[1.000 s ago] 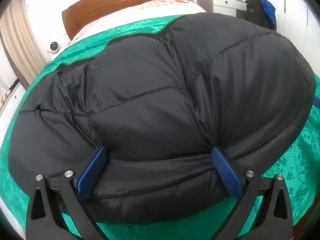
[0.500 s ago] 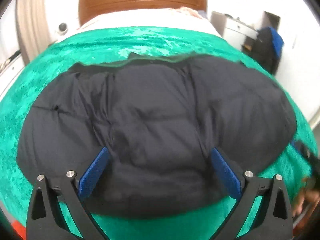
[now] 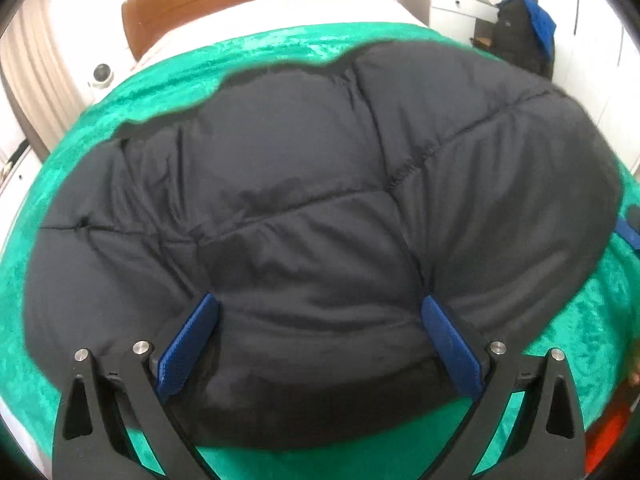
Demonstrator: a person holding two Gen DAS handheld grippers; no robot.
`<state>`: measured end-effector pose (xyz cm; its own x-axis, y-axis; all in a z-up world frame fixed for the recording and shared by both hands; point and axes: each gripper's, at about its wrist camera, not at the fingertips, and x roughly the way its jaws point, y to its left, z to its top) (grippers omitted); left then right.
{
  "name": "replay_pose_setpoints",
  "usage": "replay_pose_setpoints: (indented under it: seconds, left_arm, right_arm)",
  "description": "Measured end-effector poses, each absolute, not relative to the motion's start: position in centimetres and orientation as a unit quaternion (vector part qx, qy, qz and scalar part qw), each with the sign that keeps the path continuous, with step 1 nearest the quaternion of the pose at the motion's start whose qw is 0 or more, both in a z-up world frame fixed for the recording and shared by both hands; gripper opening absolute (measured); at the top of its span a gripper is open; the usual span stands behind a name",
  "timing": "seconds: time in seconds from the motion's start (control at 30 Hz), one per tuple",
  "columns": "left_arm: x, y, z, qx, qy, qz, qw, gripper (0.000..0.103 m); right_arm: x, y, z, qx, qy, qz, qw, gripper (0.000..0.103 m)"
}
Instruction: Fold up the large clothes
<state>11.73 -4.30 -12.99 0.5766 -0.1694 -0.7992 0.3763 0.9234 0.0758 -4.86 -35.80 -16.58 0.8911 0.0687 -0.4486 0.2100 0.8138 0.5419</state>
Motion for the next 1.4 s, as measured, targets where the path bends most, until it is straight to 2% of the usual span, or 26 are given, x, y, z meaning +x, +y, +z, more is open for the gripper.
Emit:
replay_pose_setpoints:
  seconds: [0.17, 0.27, 0.37, 0.5, 0.53, 0.57, 0.6, 0.67, 0.73, 0.97, 1.1, 1.23, 1.4]
  left_arm:
    - [9.4, -3.8, -9.6, 0.062, 0.368, -0.233, 0.898, 0.102]
    - [8.7, -5.5, -9.3, 0.071, 0.346, -0.289, 0.890, 0.102]
    - [9.1, -9.0, -12.0, 0.137, 0.368, -0.329, 0.859, 0.102]
    - [10.5, -10.2, -14.9, 0.173, 0.382, -0.326, 0.847, 0.103]
    - [10.7, -10.2, -14.9, 0.169, 0.384, -0.327, 0.847, 0.103]
    - [10.8, -10.0, -14.8, 0.161, 0.387, -0.330, 0.846, 0.103]
    - [11.0, -9.6, -14.5, 0.152, 0.391, -0.334, 0.844, 0.103]
    - [11.5, -9.0, -14.2, 0.139, 0.401, -0.344, 0.837, 0.103]
    - [11.9, -8.3, -14.1, 0.132, 0.406, -0.351, 0.833, 0.103]
    - [12.8, -5.7, -13.3, 0.057, 0.439, -0.361, 0.821, 0.101]
    - [11.2, 1.9, -8.8, -0.017, 0.421, -0.362, 0.831, 0.101]
    - [10.3, 11.9, -5.7, -0.081, 0.388, -0.302, 0.867, 0.102]
    - [10.1, 22.1, -6.0, -0.152, 0.382, -0.199, 0.889, 0.102]
  right_arm:
    - [-4.8, -38.8, -18.4, 0.407, 0.217, -0.031, 0.887, 0.089]
    - [-2.7, -40.3, -19.5, 0.483, 0.208, 0.008, 0.850, 0.092]
    - [-0.1, -41.1, -19.6, 0.515, 0.209, 0.031, 0.830, 0.102]
    - [3.6, -41.4, -19.6, 0.534, 0.239, 0.029, 0.811, 0.102]
    - [4.1, -41.2, -19.3, 0.527, 0.244, 0.036, 0.813, 0.091]
    - [4.6, -41.0, -18.9, 0.516, 0.246, 0.049, 0.819, 0.072]
    - [4.8, -40.6, -18.2, 0.497, 0.249, 0.053, 0.829, 0.053]
    - [4.6, -38.9, -15.3, 0.424, 0.255, 0.029, 0.869, 0.041]
    - [4.5, -36.8, -12.5, 0.348, 0.255, 0.013, 0.902, 0.038]
    - [5.6, -25.0, -2.6, 0.073, 0.233, 0.009, 0.970, 0.036]
    - [7.8, -18.8, 0.0, -0.032, 0.225, 0.024, 0.974, 0.036]
    - [10.6, -11.1, 0.1, -0.132, 0.218, 0.035, 0.966, 0.036]
    - [13.2, -0.6, -3.6, -0.262, 0.222, 0.086, 0.935, 0.036]
